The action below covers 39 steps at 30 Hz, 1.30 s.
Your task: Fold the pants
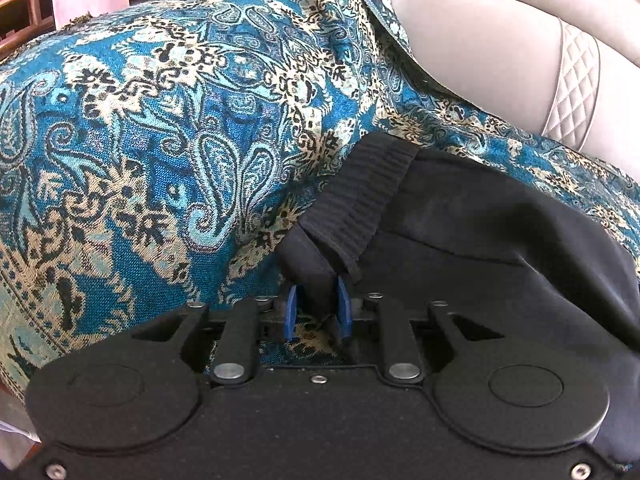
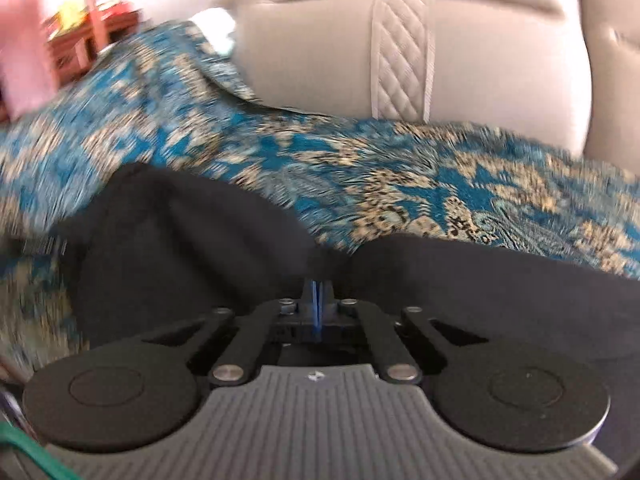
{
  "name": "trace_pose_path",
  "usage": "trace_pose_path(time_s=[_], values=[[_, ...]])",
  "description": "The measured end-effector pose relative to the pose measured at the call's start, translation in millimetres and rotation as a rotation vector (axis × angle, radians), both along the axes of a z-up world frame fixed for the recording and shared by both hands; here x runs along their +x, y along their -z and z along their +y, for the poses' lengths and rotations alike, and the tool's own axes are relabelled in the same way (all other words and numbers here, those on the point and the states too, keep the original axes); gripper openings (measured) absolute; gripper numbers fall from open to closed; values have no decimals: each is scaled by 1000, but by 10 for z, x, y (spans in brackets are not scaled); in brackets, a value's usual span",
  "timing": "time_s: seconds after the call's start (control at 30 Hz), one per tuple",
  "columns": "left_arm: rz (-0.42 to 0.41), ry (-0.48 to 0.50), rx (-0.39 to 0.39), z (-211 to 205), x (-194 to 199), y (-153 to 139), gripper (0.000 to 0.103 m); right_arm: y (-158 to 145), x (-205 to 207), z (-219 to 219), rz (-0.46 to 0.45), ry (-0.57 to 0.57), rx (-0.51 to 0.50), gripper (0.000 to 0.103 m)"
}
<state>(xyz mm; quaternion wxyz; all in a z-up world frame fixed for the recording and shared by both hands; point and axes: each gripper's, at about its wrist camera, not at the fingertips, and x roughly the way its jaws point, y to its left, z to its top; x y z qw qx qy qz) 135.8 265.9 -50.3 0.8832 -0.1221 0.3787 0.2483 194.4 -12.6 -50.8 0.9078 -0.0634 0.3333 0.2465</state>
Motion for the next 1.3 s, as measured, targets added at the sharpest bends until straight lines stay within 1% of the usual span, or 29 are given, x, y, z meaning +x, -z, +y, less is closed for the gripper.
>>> trace_pose_path(time_s=[0.07, 0.1, 0.13, 0.17, 0.2, 0.23, 0.3, 0.33, 0.37, 0.4, 0.47, 0.5, 0.53, 0.57, 0.6, 0.63, 0.67, 0.7, 0.73, 0.77, 0.87, 0.93, 1.03, 1.07, 1.13, 1.17, 1.23, 1.27, 1.3], values=[[1, 3, 10, -16, 3, 3, 22, 55, -195, 75, -61, -71, -85, 4], [2, 6, 16, -24, 5, 4, 23, 69, -262, 91, -84, -92, -108, 5], [3, 7, 23, -31, 7, 5, 23, 57, -309, 79, -96, -103, -106, 7], [3, 9, 28, -38, 9, 5, 23, 21, -313, 53, -94, -100, -87, 20], [2, 9, 32, -42, 11, 7, 23, -32, -273, 12, -90, -81, -57, 29], [2, 10, 34, -43, 11, 9, 23, -85, -218, -22, -90, -58, -34, 32], [-2, 11, 37, -39, 7, 14, 23, -191, -76, -86, -102, -2, 6, 32], [-4, 11, 39, -41, 5, 17, 23, -247, 27, -116, -111, 35, 23, 35], [-5, 12, 41, -43, 3, 19, 23, -293, 159, -138, -113, 72, 35, 44], [-7, 12, 44, -48, 4, 20, 23, -325, 312, -148, -94, 111, 41, 50], [-7, 12, 50, -58, 2, 18, 23, -291, 622, -166, -5, 138, 60, 73], [-8, 13, 52, -61, 1, 15, 23, -259, 756, -170, 45, 149, 63, 78], [-8, 14, 53, -62, 1, 13, 23, -213, 898, -160, 118, 152, 49, 82], [-9, 14, 52, -60, -1, 12, 23, -178, 973, -167, 162, 152, 50, 82], [-11, 14, 49, -56, -3, 10, 23, -154, 991, -180, 183, 147, 51, 79], [-14, 14, 47, -53, -6, 9, 23, -142, 969, -176, 194, 128, 43, 61], [-17, 13, 44, -47, -8, 9, 23, -139, 907, -174, 187, 97, 33, 49], [-19, 12, 42, -47, -13, 10, 23, -129, 808, -169, 168, 67, 14, 45], [-21, 10, 40, -47, -17, 11, 23, -119, 689, -165, 142, 33, -15, 38], [-23, 8, 40, -52, -19, 10, 23, -106, 566, -160, 112, -1, -32, 29], [-23, 10, 45, -66, -17, 10, 23, -117, 172, -215, 14, -64, -65, 17], [-22, 14, 48, -71, -13, 10, 23, -135, -88, -245, -56, -89, -86, 15], [-21, 15, 46, -63, -9, 6, 23, -130, -397, -214, -175, -132, -133, 16], [-21, 13, 45, -64, -9, 4, 23, -120, -483, -200, -205, -157, -149, 17], [-23, 12, 45, -64, -11, 4, 23, -68, -623, -142, -234, -220, -210, 20], [-23, 13, 48, -67, -11, 5, 23, -32, -685, -120, -246, -249, -238, 24], [-22, 15, 53, -75, -12, 8, 23, 9, -763, -89, -248, -295, -272, 27], [-22, 16, 55, -77, -11, 9, 23, 17, -756, -77, -242, -305, -273, 40], [-21, 16, 56, -78, -9, 9, 23, 3, -759, -82, -231, -309, -263, 47]])
